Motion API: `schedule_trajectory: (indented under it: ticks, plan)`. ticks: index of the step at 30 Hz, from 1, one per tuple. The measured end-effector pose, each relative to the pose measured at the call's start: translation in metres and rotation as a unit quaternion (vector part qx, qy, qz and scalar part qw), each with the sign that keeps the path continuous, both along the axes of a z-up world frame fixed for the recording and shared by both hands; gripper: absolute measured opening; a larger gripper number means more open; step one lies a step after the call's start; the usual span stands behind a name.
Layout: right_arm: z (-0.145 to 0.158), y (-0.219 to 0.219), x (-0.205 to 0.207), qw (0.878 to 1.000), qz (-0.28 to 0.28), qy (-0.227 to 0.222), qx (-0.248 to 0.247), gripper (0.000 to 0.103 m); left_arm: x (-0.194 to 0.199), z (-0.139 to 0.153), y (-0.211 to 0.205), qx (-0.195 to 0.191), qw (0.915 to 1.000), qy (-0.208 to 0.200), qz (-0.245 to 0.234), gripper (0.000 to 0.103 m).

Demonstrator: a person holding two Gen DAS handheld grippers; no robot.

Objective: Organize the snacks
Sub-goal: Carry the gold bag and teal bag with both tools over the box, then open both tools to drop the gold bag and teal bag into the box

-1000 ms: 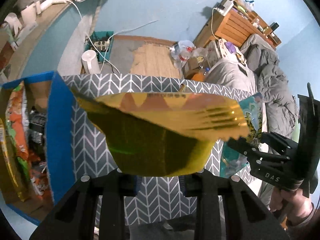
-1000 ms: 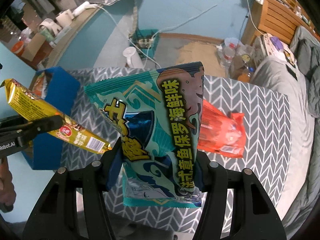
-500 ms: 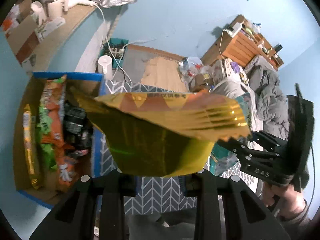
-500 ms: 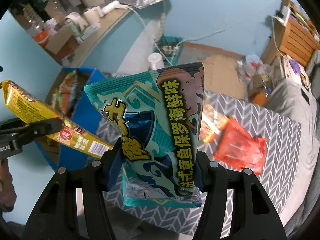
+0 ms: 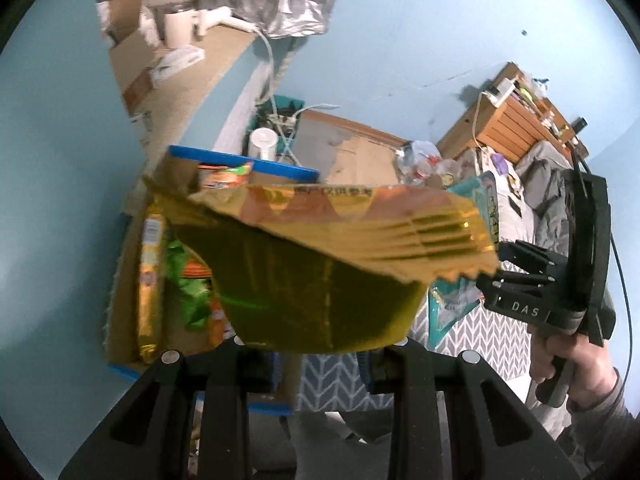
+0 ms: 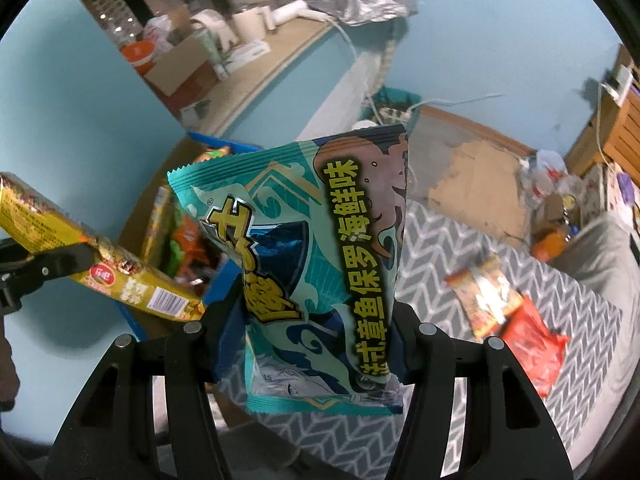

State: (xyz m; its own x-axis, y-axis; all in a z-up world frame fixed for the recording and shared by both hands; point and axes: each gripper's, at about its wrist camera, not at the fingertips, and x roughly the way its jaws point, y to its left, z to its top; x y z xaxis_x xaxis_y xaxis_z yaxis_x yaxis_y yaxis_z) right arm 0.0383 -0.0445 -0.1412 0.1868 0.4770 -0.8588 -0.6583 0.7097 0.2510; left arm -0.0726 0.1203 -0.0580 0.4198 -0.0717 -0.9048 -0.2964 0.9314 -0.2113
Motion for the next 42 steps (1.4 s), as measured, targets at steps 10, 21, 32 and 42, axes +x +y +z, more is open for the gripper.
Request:
schedule_trajectory:
  ticks: [10, 21, 32, 42]
  plan:
    - [0.007, 0.072, -0.009, 0.999, 0.044, 0.001, 0.011, 0.059, -0.027, 0.005, 0.049, 0.023, 0.999, 0.004, 0.039, 0.029]
    - [-0.006, 0.142, -0.013, 0.997, 0.072, 0.014, 0.003, 0.059, -0.031, -0.03, 0.096, 0.013, 0.997, 0.057, 0.05, 0.029]
    - [-0.038, 0.181, -0.006, 0.995, 0.077, 0.061, -0.013, 0.059, -0.018, -0.079, 0.102, 0.006, 0.9932, 0.107, 0.044, 0.03]
    - [-0.043, 0.184, 0.002, 0.995, 0.065, 0.076, -0.027, 0.074, -0.015, -0.086, 0.108, 0.021, 0.9907, 0.116, 0.067, 0.063]
